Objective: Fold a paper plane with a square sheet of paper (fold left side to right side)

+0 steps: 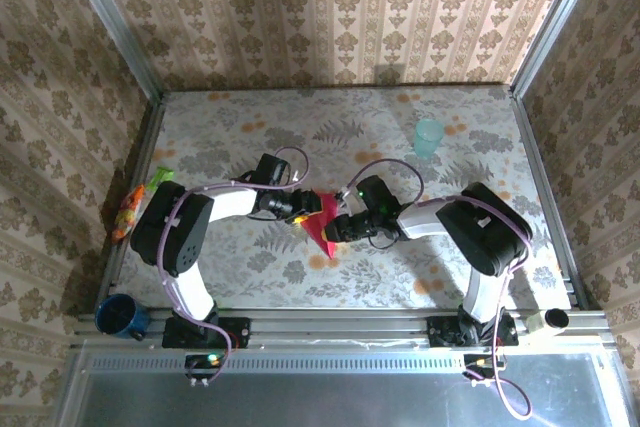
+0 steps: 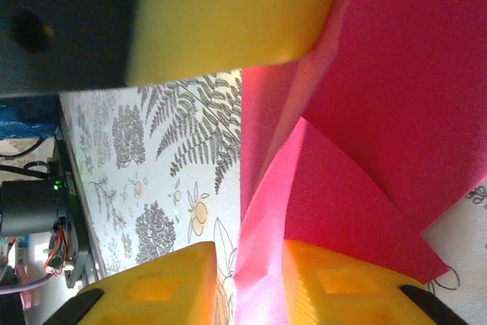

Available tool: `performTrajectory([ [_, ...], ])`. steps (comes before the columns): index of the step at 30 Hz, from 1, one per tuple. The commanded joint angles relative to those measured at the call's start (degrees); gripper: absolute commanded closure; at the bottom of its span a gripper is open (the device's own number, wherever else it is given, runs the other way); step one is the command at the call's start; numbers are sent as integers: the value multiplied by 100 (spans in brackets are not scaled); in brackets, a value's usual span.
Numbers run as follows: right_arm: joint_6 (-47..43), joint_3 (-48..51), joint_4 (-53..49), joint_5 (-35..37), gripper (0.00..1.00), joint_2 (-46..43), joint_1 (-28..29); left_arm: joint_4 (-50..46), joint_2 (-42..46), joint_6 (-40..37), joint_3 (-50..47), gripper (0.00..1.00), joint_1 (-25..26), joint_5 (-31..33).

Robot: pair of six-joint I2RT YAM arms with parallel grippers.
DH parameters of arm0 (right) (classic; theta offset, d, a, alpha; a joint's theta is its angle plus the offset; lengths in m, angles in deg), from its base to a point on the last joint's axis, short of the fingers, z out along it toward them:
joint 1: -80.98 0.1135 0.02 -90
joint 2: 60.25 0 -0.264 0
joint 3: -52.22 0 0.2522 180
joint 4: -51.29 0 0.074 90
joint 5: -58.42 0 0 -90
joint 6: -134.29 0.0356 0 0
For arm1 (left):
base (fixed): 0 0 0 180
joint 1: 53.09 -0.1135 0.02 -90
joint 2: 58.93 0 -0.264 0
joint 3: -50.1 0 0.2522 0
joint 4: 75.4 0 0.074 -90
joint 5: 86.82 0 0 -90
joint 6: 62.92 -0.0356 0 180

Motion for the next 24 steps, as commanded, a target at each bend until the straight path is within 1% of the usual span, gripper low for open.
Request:
performTrajectory([
  [1, 20, -49, -201, -117, 64, -388, -131, -398, -257, -171, 8, 49, 47, 229],
  [4, -4, -12, -336, -146, 58, -582, -236, -381, -260, -163, 25, 49, 50, 220],
  [7, -49, -29, -568, -76, 56, -672, -319, -385, -248, -166, 43, 49, 50, 212],
  [10, -72, -156, -735, -30, 56, -542, -325, -381, -248, -163, 49, 49, 56, 203],
  [14, 72, -275, -515, -116, 57, -318, -313, -372, -238, -158, 50, 49, 56, 202],
  [20, 77, -518, -460, -200, 58, -6, -268, -374, -267, -157, 69, 49, 64, 185],
  [24, 101, -640, -445, -192, 60, 171, -251, -376, -280, -145, 72, 49, 73, 185],
])
